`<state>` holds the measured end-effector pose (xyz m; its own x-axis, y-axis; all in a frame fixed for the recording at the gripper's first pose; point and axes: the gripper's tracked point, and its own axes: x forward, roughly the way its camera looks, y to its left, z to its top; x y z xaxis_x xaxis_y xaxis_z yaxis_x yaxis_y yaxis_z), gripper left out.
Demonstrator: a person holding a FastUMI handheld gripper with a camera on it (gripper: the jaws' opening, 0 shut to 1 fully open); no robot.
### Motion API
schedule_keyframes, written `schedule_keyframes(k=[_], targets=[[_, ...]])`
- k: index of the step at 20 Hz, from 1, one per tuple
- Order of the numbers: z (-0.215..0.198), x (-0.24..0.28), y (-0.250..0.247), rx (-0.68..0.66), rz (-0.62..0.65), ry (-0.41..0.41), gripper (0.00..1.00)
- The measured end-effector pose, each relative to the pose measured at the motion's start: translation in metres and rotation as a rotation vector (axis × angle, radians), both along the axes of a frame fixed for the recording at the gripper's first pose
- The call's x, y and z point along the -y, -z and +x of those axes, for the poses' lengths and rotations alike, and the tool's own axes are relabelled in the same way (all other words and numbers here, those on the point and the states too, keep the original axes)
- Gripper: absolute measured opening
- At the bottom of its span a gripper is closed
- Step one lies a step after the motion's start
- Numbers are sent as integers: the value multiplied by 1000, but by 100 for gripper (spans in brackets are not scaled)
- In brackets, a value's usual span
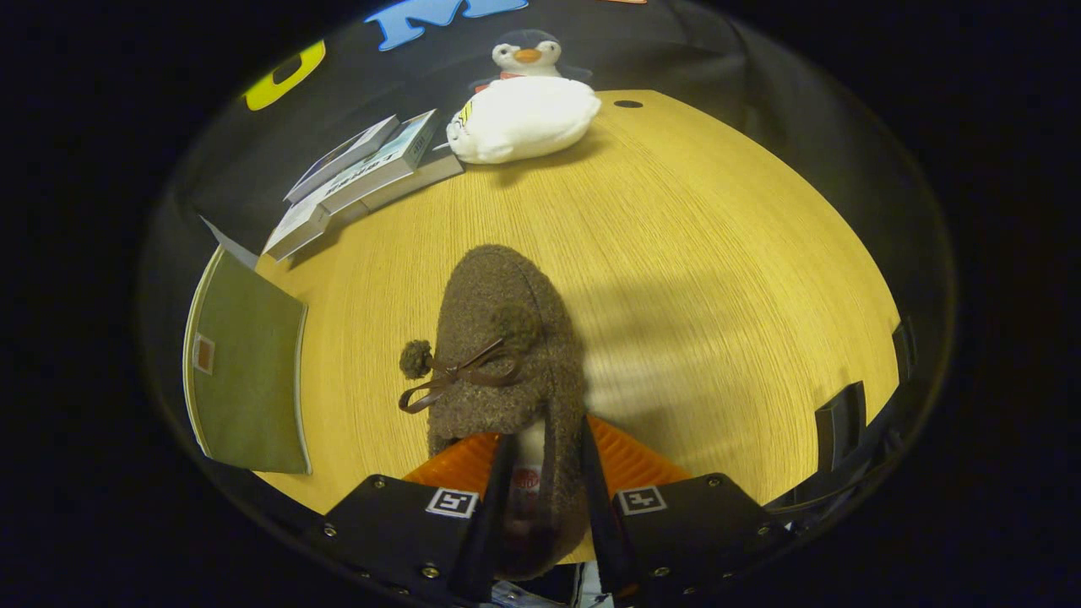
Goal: Open the storage box then place both shoes into the box .Put the left shoe in first, then the right shoe, with the right side of both shoes facing outward in a uniform manner.
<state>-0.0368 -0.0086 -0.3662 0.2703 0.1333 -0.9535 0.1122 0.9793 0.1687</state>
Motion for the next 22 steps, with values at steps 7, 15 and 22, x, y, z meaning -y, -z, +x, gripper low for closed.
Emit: schedule_keyframes(k=[7,15,22], targets=[[1,1,-8,7,78,180,0],[7,-33,-55,42,206,245,0],[22,-76,-113,126,258,233,0]])
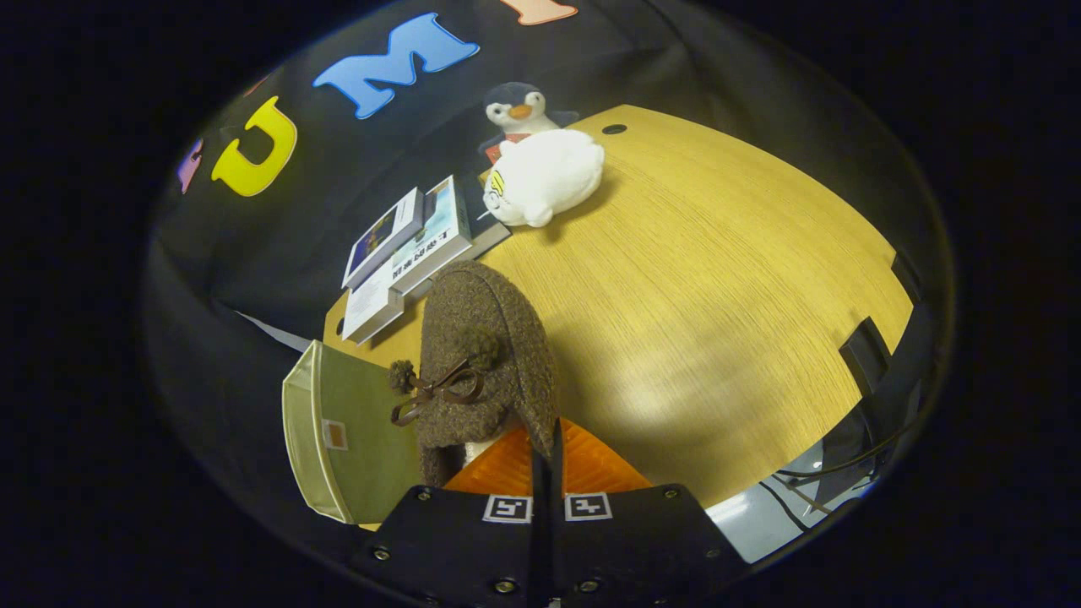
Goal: Open the storage box then place both shoes into the box .Put the left shoe in first, then the right shoe, with the right side of both shoes facing outward in a uniform manner.
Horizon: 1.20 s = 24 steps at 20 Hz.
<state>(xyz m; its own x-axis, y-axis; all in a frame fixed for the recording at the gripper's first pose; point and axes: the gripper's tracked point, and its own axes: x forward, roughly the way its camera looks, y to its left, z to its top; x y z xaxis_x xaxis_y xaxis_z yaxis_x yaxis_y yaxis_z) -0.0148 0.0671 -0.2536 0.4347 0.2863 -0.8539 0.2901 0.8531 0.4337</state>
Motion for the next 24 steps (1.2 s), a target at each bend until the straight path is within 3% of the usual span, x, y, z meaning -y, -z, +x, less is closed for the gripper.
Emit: schedule_keyframes(k=[17,24], targets=[[23,-136,-83,101,92,-84,0],[22,-209,-84,97,115,-169,0]])
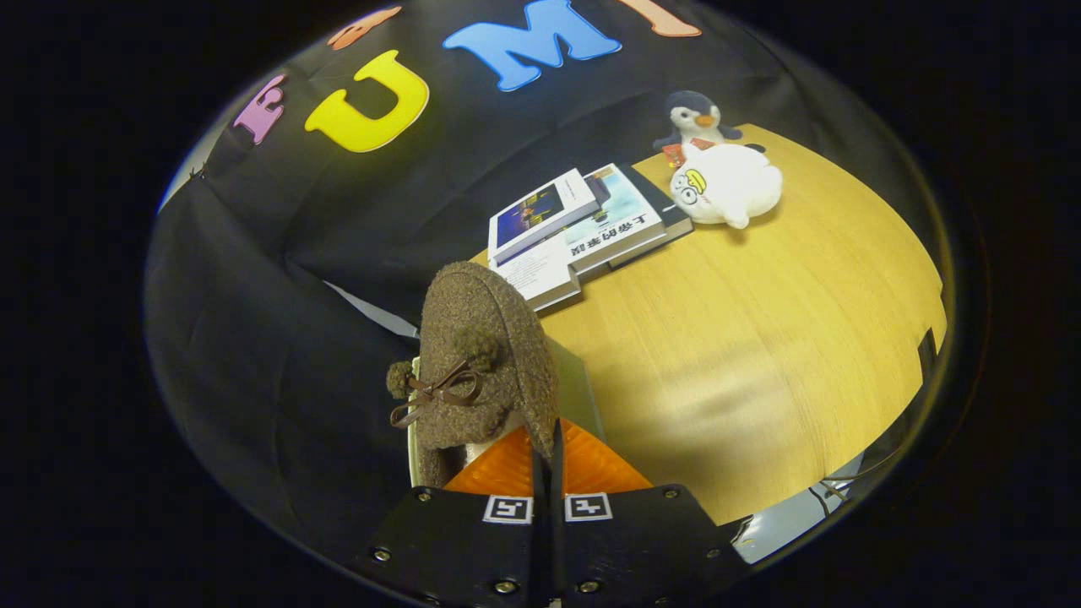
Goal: Open the storage box then place both shoes into the box .Put the left shoe in first, then the right shoe, with the right side of both shoes facing outward in a uniform manner.
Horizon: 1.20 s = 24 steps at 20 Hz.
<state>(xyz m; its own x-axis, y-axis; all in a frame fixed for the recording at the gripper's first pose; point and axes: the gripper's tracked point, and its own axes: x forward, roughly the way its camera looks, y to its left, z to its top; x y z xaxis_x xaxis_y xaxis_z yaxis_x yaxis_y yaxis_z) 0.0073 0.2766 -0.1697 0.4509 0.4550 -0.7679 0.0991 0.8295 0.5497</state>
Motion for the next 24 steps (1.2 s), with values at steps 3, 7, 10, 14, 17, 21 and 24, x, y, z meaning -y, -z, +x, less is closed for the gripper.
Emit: schedule_keyframes(k=[3,7,10,14,17,21,24], targets=[[-5,-27,4,-10,1,-27,0],[-9,-49,17,-29,-10,-28,0],[-13,-56,28,-49,-39,-17,0],[-20,-65,36,-67,-45,-12,1],[-21,-70,25,-9,-45,-19,55],[-20,-67,3,102,-103,-101,99],[-15,-55,-14,187,-127,-142,99]])
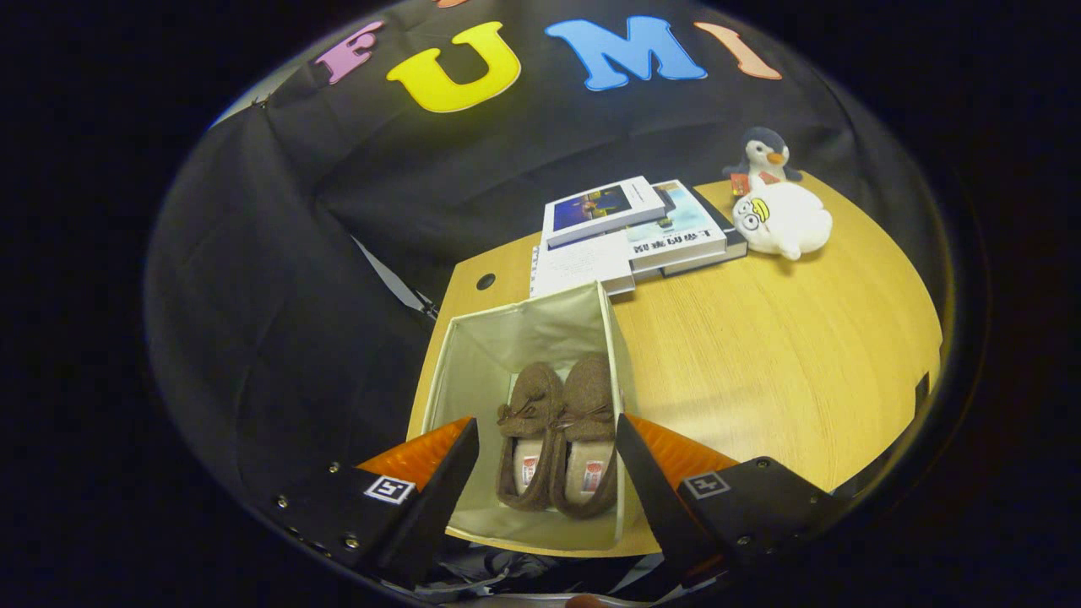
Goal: Open the storage box then place both shoes into the box .Put the left shoe in first, then the right shoe, with the right side of both shoes facing outward in a uniform manner.
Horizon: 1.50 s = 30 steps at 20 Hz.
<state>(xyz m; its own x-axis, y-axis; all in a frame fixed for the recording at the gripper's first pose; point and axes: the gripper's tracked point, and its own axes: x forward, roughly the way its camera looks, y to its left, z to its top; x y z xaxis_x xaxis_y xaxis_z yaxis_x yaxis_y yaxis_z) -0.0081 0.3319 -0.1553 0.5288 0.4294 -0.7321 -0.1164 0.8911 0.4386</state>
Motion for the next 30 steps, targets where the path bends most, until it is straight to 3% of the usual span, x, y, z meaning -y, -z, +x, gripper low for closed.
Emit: schedule_keyframes(k=[6,12,30], targets=[[12,50,-35,156,-55,-36,99],[20,124,-63,295,-144,-10,99],[23,310,-114,581,-223,228,99]])
